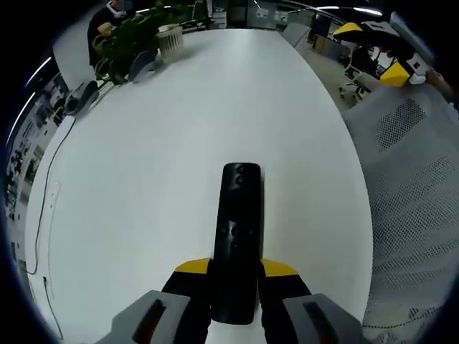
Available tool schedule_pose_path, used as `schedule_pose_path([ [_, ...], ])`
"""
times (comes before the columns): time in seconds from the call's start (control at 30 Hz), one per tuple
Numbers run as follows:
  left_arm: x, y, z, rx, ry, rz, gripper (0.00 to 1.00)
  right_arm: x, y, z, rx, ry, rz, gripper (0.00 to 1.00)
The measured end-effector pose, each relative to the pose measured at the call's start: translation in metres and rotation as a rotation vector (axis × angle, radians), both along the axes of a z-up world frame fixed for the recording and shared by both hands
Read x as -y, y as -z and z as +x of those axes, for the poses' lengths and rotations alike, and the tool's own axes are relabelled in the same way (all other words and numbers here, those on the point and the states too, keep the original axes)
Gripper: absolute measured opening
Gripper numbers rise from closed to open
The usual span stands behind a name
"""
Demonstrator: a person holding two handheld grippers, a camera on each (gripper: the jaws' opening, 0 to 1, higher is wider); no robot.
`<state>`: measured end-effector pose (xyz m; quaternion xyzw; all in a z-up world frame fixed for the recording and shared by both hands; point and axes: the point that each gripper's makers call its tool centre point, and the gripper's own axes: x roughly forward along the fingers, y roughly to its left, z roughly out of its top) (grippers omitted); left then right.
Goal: Press the specified remote control buttons in sequence, fully releasing each button before pressing the next.
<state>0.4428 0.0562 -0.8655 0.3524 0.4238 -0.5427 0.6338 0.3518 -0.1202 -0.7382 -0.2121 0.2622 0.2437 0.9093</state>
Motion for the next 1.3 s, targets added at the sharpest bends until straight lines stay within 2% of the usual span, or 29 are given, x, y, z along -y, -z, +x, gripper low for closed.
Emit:
schedule_pose_path([
  [0.83, 0.003, -0.001, -0.05, -0.016, 0.026, -0.02, 0.25, -0.003, 0.006, -0.004, -0.034, -0.025, -0.019, 0.4],
  [1.0, 0.002, -0.001, -0.058, -0.037, 0.011, -0.026, 0.25, -0.004, 0.008, -0.004, -0.042, -0.032, -0.024, 0.4],
  [1.3, 0.002, -0.001, -0.074, -0.037, -0.019, -0.044, 0.25, -0.005, 0.011, -0.006, -0.057, -0.043, -0.032, 0.39],
])
